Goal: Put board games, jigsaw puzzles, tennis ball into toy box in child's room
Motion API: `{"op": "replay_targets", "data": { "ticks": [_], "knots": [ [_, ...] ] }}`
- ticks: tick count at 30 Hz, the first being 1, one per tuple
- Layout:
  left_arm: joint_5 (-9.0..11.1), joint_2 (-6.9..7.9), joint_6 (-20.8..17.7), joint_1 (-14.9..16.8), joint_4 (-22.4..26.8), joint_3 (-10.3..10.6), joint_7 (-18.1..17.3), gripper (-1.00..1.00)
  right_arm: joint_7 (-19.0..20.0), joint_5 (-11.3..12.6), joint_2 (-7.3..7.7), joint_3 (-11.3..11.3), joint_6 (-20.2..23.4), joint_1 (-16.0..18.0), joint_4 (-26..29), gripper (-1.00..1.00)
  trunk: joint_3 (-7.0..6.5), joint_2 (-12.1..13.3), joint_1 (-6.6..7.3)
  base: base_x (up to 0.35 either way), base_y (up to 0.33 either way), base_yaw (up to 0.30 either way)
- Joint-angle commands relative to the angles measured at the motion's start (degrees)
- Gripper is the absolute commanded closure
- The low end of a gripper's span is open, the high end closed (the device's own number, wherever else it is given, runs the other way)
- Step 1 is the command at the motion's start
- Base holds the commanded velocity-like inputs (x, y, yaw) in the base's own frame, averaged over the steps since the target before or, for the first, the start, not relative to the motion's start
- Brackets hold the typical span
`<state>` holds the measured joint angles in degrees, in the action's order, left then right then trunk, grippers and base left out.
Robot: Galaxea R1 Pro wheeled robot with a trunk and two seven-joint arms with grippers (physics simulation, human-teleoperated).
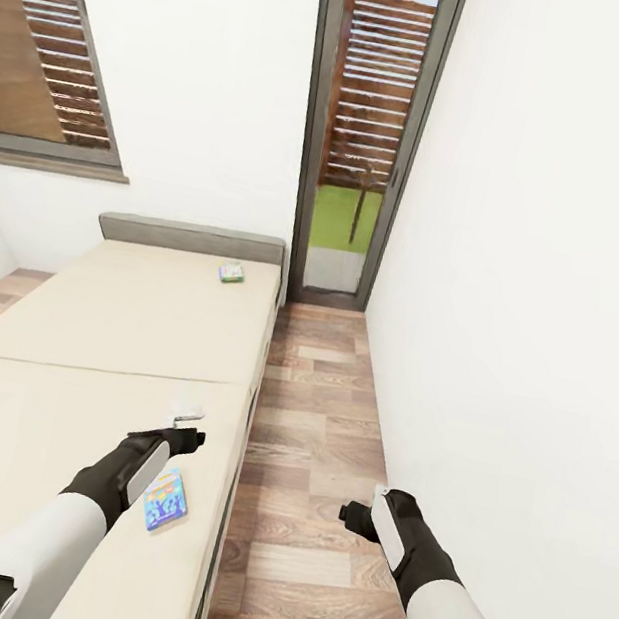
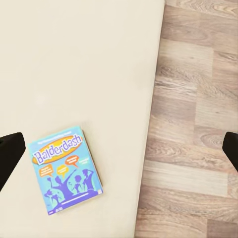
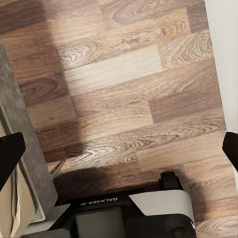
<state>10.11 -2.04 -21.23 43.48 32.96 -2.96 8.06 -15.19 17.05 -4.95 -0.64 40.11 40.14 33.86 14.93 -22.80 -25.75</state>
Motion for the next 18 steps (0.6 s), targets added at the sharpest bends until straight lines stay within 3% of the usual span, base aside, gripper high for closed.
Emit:
{"op": "replay_targets", "data": {
  "ticks": [1, 18],
  "knots": [
    [0.6, -0.05, -0.3, 0.0, 0.1, -0.1, 0.3, -1.00, -0.5, 0.6, -0.02, -0.1, 0.2, 0.0, 0.1, -1.00, 0.21, -0.1, -0.03, 0.000, 0.000, 0.000],
    [0.6, 0.02, 0.4, 0.0, 0.5, 3.2, 0.3, -1.00, -0.2, 1.0, 0.17, -0.1, 0.2, 0.0, 0.1, -1.00, 1.82, -0.1, -0.03, 0.000, 0.000, 0.000]
  ]
}}
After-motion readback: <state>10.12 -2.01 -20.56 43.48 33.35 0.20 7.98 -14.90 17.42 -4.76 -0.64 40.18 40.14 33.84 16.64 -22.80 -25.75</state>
